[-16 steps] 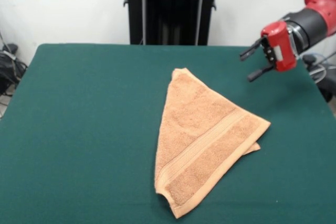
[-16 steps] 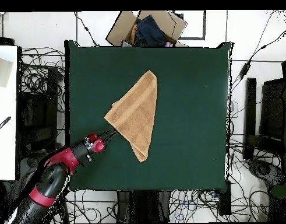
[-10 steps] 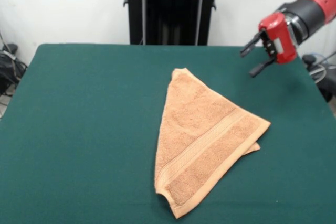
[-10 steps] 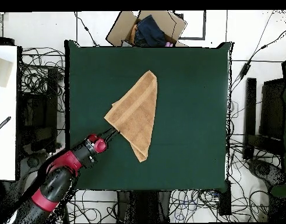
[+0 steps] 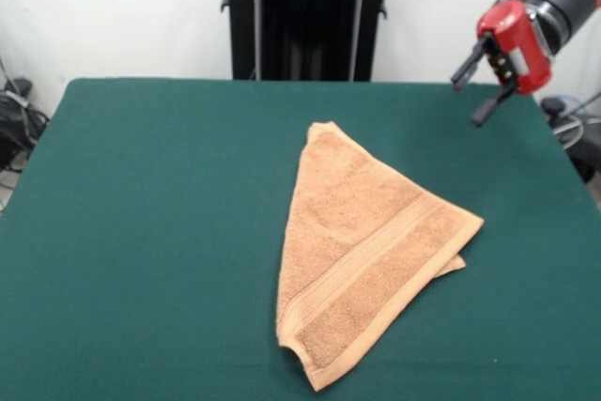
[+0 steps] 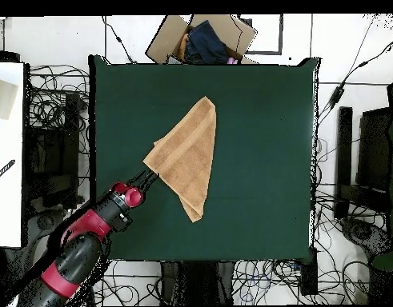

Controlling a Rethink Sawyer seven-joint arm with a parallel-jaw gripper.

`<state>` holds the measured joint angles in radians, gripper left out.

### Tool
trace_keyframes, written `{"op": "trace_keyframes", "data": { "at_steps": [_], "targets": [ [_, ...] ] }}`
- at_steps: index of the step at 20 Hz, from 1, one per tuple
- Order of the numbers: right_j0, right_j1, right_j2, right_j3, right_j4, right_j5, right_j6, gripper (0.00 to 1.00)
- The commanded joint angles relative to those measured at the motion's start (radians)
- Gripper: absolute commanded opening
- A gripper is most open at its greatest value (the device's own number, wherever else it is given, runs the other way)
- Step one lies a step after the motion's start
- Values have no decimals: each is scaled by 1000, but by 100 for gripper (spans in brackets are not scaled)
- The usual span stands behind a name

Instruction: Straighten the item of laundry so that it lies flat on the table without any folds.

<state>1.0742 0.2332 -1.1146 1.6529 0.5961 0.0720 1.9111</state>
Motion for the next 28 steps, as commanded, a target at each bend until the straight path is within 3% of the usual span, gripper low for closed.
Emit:
{"op": "trace_keyframes", "data": {
  "at_steps": [1, 8, 28],
  "targets": [
    [-52, -47, 237, -64, -45, -32, 147, 100],
    [-101, -88, 320, -67, -74, -107, 146, 100],
    [-118, -65, 383, -96, -41, -178, 176, 100]
  ]
}}
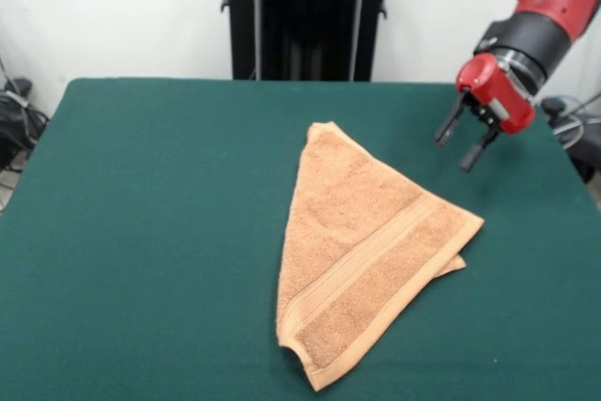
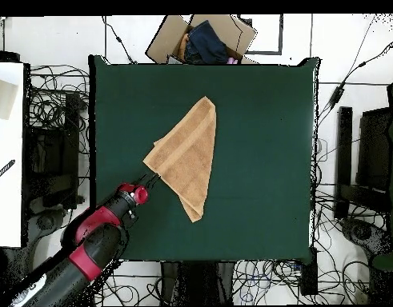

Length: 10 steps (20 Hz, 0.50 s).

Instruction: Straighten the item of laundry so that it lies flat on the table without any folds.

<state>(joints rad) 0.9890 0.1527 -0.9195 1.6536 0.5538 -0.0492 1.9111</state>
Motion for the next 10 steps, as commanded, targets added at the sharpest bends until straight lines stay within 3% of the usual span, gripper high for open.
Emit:
{"op": "trace_keyframes", "data": {
  "at_steps": [1, 10],
  "targets": [
    [-38, 13, 194, -98, -3, -64, 174, 100],
    [-56, 25, 228, -122, 10, -96, 174, 100]
  ]
}}
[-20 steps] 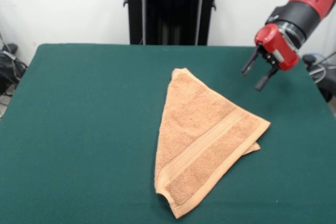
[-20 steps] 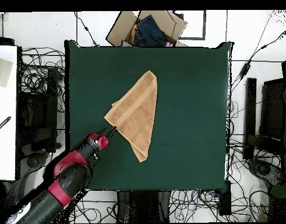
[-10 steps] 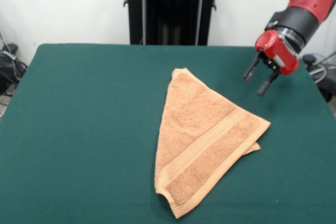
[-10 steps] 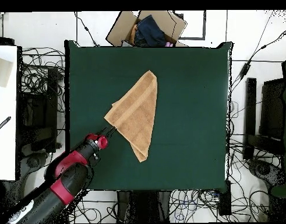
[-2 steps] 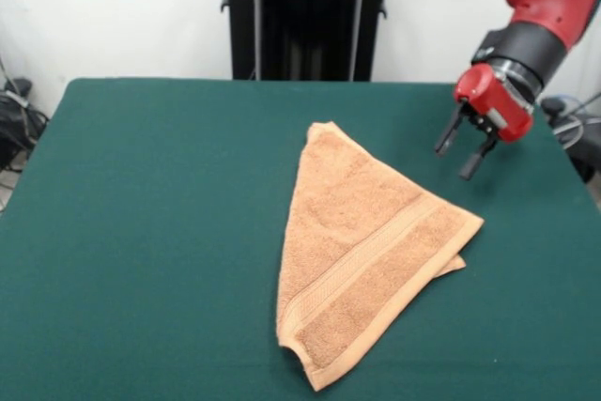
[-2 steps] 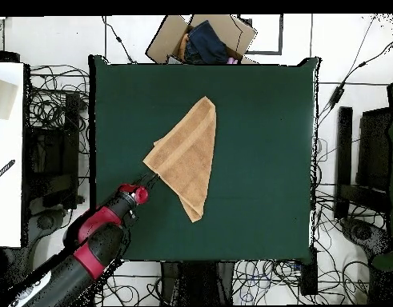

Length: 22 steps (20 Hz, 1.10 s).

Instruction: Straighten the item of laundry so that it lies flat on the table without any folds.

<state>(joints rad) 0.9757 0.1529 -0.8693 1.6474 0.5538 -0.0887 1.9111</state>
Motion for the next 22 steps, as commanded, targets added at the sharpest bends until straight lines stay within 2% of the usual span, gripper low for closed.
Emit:
{"op": "trace_keyframes", "data": {
  "at_steps": [1, 22],
  "targets": [
    [-43, 27, 179, -119, 13, -57, 173, 100],
    [-85, 57, 240, -172, 37, -109, 181, 100]
  ]
}}
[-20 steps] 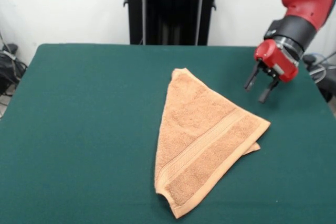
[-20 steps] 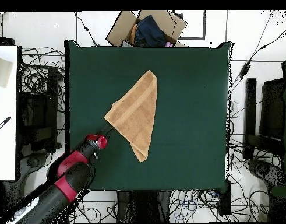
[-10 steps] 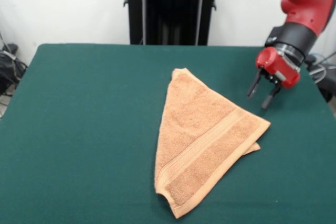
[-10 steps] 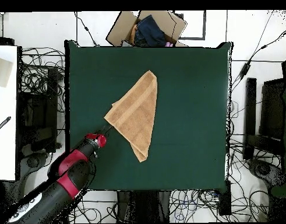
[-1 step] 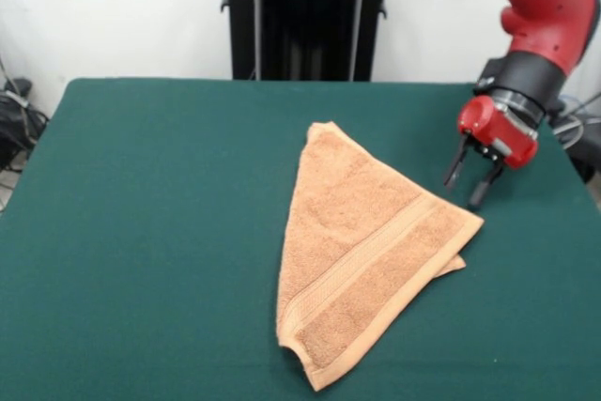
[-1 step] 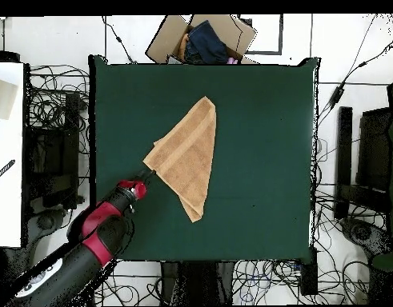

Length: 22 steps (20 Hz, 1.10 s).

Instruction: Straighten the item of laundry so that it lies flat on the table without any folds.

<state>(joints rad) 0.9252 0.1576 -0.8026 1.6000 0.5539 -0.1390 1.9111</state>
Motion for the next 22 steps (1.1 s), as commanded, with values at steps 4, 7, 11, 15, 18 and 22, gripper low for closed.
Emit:
{"op": "trace_keyframes", "data": {
  "at_steps": [4, 7, 11, 15, 18, 22],
  "targets": [
    [-35, 64, 179, -136, 48, -64, 186, 100],
    [-36, 71, 183, -142, 54, -70, 188, 100],
    [-44, 71, 188, -146, 48, -78, 184, 100],
    [-42, 93, 183, -159, 67, -92, 188, 100],
    [-42, 105, 185, -166, 82, -102, 188, 100],
    [-44, 104, 184, -164, 84, -107, 179, 100]
  ]
}}
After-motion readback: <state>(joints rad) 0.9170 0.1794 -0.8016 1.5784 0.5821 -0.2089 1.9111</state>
